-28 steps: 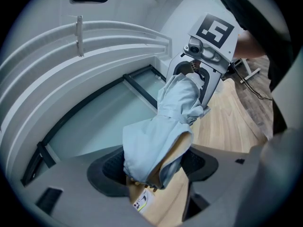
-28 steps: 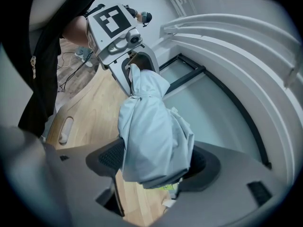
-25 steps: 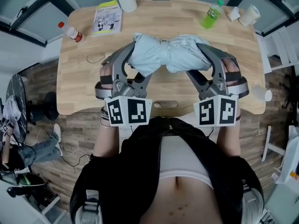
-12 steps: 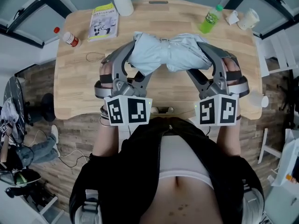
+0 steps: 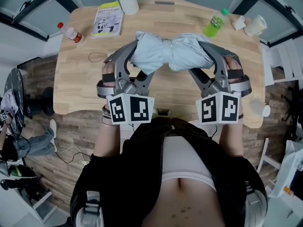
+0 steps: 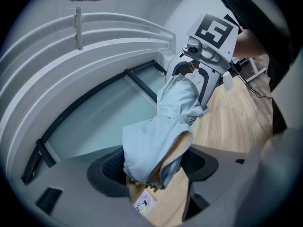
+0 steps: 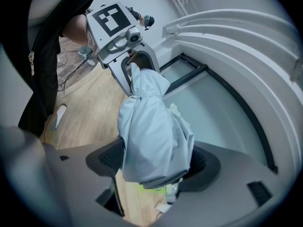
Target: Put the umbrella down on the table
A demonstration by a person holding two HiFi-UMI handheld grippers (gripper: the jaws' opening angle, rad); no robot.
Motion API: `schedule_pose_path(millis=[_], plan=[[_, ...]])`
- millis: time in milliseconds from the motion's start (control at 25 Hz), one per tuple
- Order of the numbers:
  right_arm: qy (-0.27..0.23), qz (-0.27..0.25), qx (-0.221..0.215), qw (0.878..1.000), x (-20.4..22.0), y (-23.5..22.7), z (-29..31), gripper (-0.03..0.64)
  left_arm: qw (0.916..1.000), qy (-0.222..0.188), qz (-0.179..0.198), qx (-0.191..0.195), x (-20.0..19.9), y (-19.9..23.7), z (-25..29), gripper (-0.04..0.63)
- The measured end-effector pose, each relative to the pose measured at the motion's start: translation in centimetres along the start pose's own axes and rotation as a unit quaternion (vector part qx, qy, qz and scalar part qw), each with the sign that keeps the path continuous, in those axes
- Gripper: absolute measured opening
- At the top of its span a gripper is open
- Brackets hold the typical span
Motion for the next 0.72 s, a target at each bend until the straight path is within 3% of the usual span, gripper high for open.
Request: schedule_pose_path(millis=[720], plan=[[0.002,0.008,-0.024,1.000,0.8,1.8,0.3,0.359,0.9997,0.018,-0.003,0.017,0.5,-1.9,0.1,0.325]])
Point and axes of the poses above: the fingertips, and each gripper's own axes: z forward along the fingers, y to its left, x out of its underside, the point moved 8 cm from there along -z, backward along the fingers, and after that the axes turned 7 degrees about y, right-handed, at the moved point
